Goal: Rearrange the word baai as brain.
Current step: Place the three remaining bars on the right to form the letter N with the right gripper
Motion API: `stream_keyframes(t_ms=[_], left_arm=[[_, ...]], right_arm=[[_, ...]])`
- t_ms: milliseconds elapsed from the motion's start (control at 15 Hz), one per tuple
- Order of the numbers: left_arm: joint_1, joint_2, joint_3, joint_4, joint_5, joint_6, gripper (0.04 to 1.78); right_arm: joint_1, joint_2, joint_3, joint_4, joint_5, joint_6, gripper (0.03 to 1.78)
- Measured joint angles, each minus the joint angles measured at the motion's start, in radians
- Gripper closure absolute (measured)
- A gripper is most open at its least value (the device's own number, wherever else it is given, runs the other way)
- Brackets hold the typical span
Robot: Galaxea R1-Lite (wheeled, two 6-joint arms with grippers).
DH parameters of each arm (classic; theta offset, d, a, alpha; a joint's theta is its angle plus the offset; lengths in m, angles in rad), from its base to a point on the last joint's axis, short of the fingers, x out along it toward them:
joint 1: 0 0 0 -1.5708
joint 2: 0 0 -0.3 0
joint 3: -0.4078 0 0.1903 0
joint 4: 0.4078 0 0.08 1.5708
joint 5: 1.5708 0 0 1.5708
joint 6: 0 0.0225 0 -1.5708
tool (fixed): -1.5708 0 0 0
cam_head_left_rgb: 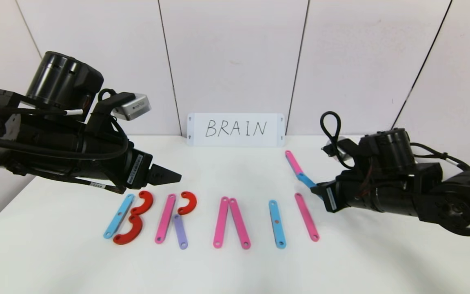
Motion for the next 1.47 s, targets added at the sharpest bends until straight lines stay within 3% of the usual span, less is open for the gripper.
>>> stream_keyframes(t_ms=[200, 400, 800, 1133, 1467], left_arm=[[-0.001, 0.0, 0.0, 0.0, 0.0, 0.0, 0.08], [-0.001, 0.0, 0.001, 0.0, 0.0, 0.0, 0.08], [-0.001, 0.0, 0.002, 0.0, 0.0, 0.0, 0.08], [-0.001, 0.001, 0.002, 0.0, 0.0, 0.0, 0.08], [-0.001, 0.0, 0.001, 0.0, -0.001, 0.001, 0.08]], right_arm=[[-0.039, -0.018, 0.099, -0.107, 0.029, -0.046, 1.54], [-0.063, -0.01, 0.131, -0.115, 0.052, -0.053, 1.54], [-0.069, 0.046, 0.151, -0.124, 0.054, -0.055, 1.54], [-0.071, 0.093, 0.17, -0.234, 0.05, -0.057, 1.54], [-0.077, 0.108, 0.177, -0.236, 0.047, -0.055, 1.54]])
